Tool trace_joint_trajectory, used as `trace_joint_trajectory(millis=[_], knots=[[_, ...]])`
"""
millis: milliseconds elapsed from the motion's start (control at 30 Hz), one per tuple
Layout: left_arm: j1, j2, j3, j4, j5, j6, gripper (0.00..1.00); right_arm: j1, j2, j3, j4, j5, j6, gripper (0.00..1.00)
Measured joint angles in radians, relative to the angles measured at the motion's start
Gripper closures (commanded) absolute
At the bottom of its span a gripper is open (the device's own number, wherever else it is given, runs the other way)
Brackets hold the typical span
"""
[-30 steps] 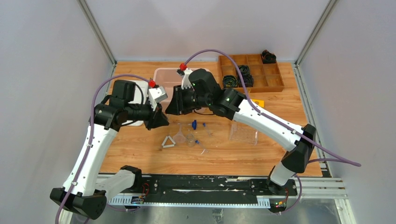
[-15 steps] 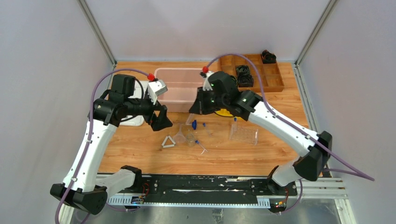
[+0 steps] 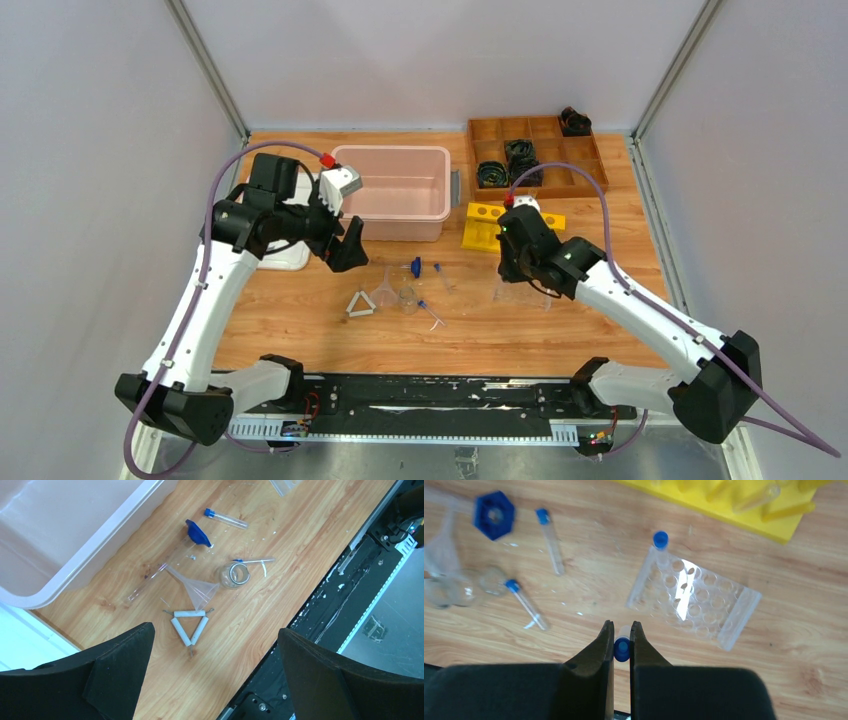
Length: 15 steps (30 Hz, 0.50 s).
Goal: Organize the chemistry lab equipment
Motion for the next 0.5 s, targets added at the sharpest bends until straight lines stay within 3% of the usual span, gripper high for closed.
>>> trace_joint_trajectory(millis=[500], knots=[[0.000, -0.009, -0.001, 0.000, -0.030, -0.003, 0.00, -0.002, 0.012, -0.134, 0.117, 0.084, -0.022, 1.00]])
